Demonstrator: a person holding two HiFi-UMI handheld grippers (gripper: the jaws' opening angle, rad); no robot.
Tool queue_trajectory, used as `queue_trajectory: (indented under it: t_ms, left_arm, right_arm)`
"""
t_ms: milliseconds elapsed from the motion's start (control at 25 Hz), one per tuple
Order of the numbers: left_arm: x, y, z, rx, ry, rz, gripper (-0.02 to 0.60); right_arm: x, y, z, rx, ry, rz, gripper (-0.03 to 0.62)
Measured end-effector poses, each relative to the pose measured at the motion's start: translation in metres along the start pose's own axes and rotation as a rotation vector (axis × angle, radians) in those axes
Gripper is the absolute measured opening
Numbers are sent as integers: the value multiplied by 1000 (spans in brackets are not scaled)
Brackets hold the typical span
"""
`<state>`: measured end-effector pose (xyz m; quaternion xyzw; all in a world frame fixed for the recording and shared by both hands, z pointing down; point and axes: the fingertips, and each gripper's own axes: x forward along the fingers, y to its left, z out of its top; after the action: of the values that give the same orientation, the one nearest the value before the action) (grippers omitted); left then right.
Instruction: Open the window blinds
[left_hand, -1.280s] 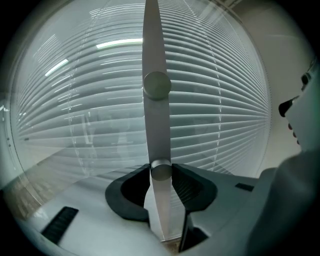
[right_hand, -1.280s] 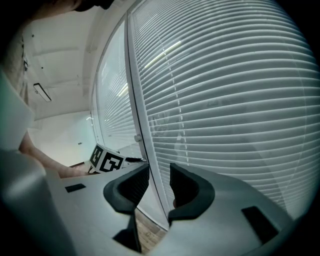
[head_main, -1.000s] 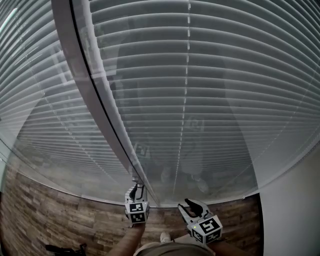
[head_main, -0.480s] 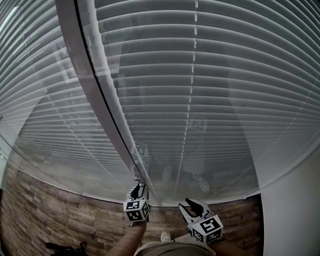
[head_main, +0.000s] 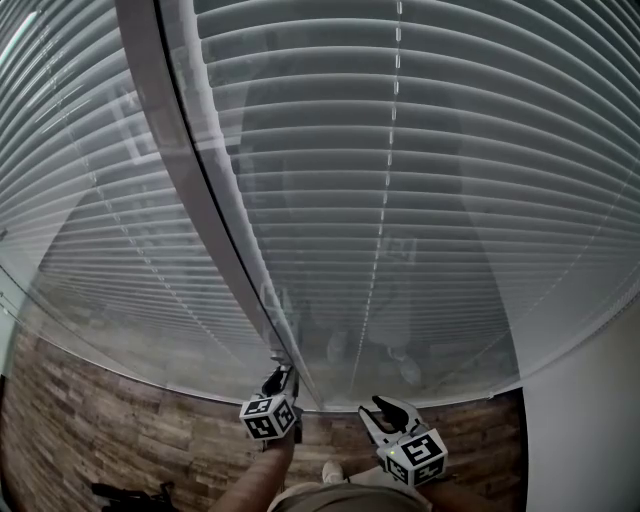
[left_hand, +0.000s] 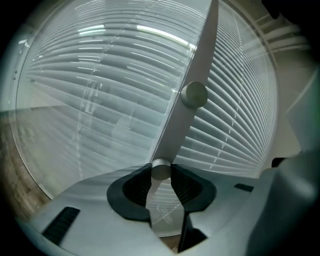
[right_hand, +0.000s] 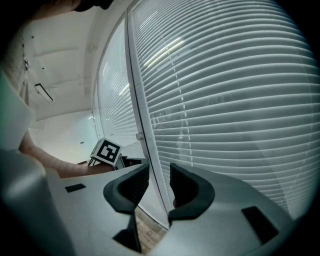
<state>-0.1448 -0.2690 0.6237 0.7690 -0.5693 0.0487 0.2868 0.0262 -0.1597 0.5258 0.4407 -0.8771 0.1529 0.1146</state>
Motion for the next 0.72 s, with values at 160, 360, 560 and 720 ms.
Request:
queue_trajectory:
  t_ms: [160,360,560,720]
  left_arm:
    - [-1,1,0,-97,-2,-34,135]
    - [-1,2,-1,-196,-4,-66,135]
    - [-1,2,-1,-244,-15,-104,135]
    - [0,1,-1,-233,-20,-103,137]
  right_arm:
    - [0,2,-1,1,3,2,121]
    - [1,3,-2,2,6,4,121]
    - [2,5,-2,3,8,6,121]
    - [2,6,-3,1,7,8,121]
